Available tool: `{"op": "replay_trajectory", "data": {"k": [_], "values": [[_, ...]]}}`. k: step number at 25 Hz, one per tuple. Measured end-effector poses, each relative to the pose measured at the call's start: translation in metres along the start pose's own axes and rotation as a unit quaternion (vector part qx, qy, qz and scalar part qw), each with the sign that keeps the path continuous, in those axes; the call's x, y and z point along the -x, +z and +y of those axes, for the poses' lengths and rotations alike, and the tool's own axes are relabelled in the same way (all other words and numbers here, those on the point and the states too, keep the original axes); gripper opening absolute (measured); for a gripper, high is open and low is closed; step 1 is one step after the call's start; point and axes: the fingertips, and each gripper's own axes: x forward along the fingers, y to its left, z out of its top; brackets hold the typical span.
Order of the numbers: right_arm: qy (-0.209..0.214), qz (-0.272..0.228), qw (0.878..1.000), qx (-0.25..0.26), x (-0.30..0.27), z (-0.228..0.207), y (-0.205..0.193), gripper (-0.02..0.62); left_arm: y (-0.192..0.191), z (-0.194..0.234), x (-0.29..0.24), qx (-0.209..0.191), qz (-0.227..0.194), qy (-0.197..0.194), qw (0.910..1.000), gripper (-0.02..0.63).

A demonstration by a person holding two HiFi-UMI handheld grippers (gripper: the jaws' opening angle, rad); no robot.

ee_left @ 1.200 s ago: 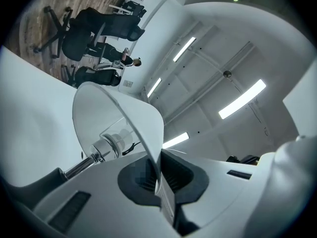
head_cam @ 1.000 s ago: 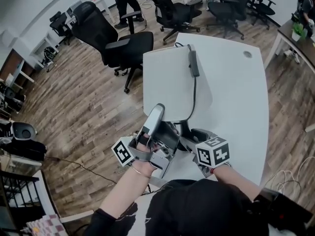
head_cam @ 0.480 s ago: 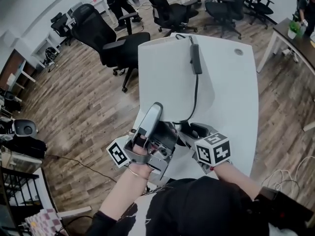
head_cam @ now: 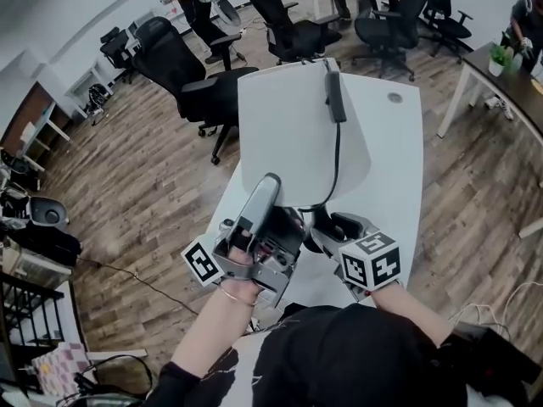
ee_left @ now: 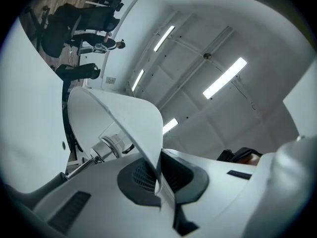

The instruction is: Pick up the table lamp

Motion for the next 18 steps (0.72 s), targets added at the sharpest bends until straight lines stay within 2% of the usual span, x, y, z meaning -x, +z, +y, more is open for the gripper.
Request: {"op": "replay_trajectory", "data": {"k": [14,18], "values": [[0.034,-0.018,0.998,0.042,0.092,0.006,-0.018,0.235,-0.104,-0.069,-0.011,-0.052,0.016,-0.021,0.9983,0.011],[0.046,-0.019,0.997,0.054,0.118,0.018,-0.03,0.235,-0.129,-0.091,-0.003,-0.065,0.008,-0.024,0.9976,0.011]]}}
